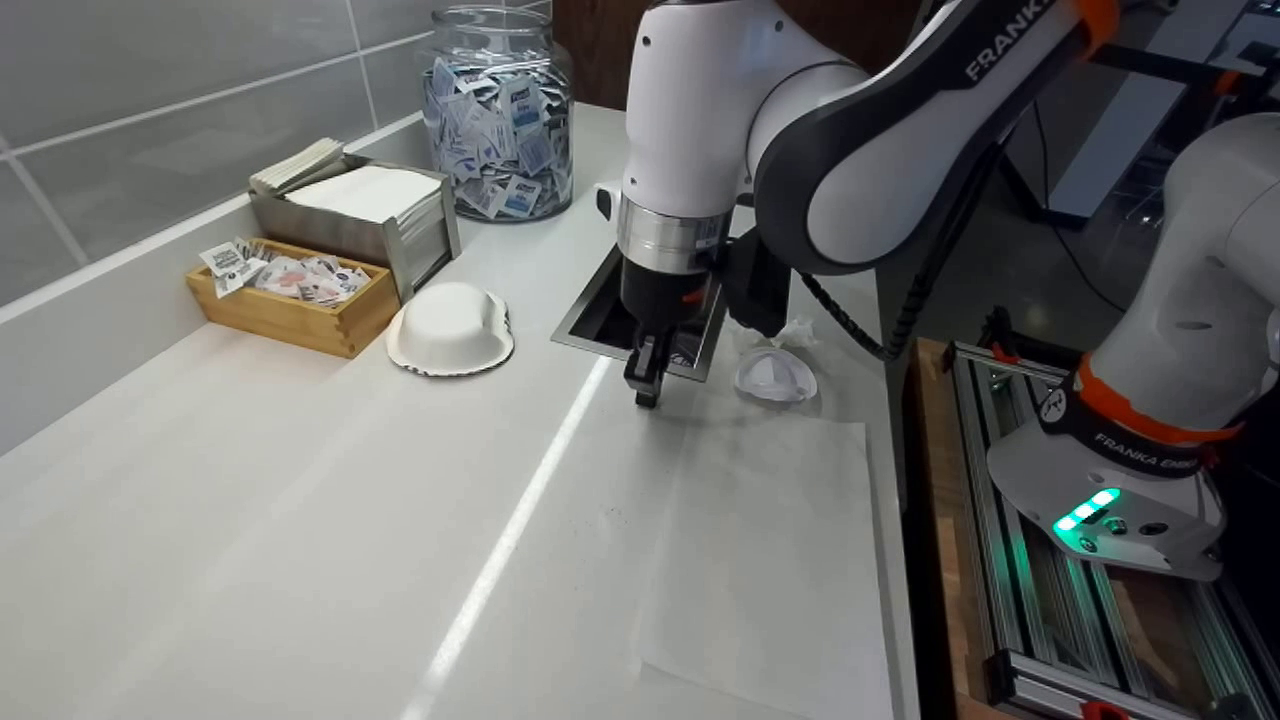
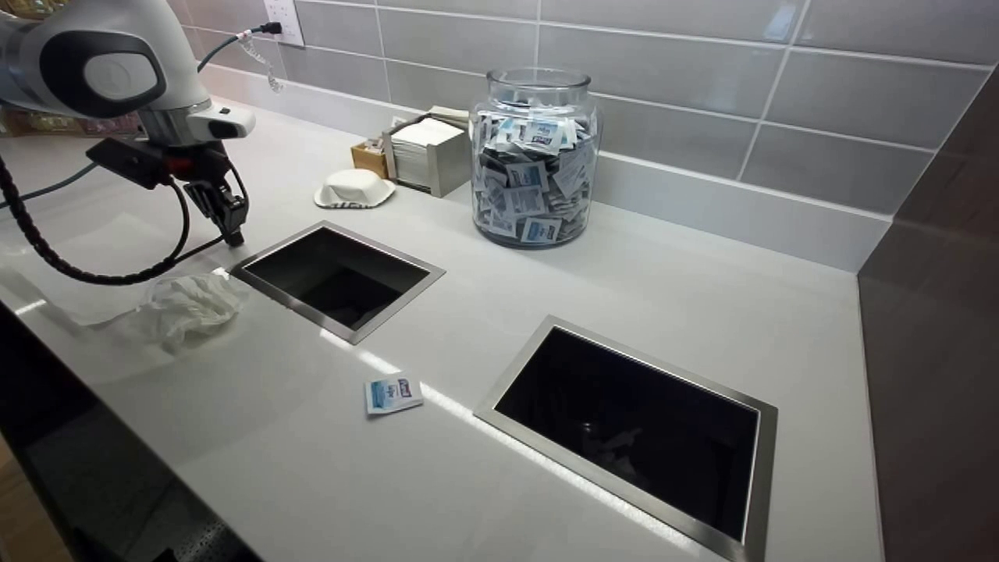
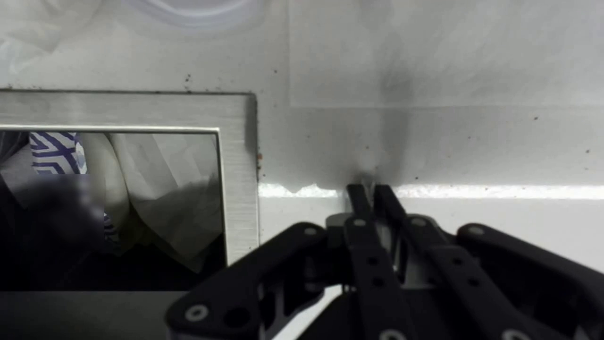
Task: Squeeze the small white packet twice, pick up the small white packet and put it in the left bin
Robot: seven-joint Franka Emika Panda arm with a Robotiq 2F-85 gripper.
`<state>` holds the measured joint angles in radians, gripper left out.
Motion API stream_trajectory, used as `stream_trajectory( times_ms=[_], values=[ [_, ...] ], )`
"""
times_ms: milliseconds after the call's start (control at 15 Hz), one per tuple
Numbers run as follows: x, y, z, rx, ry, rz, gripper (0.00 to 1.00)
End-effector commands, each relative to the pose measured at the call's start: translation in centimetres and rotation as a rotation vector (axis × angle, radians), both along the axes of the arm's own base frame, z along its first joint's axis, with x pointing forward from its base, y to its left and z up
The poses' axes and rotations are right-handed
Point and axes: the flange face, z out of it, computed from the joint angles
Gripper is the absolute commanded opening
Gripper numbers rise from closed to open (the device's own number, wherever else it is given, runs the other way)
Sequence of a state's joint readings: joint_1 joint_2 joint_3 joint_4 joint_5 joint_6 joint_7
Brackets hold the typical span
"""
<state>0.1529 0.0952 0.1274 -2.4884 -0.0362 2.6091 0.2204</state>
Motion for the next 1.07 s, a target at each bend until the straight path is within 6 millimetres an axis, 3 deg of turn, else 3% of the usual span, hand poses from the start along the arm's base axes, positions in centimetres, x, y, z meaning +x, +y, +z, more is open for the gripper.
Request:
stream_trajectory(
  times_ms=[0,400,467,533,667,1000],
  values=[
    [-0.23,-0.04,-0.28,-0.007,0.001,0.004,0.43],
    [-0.23,-0.01,-0.56,-0.008,0.007,0.005,0.87],
    [-0.23,-0.02,-0.58,-0.009,0.007,0.005,0.76],
    [-0.24,-0.03,-0.6,-0.009,0.008,0.006,0.5],
    [-0.24,-0.04,-0.64,-0.01,0.008,0.006,0.5],
    [-0.23,-0.05,-0.62,-0.011,0.008,0.006,0.11]
  ],
)
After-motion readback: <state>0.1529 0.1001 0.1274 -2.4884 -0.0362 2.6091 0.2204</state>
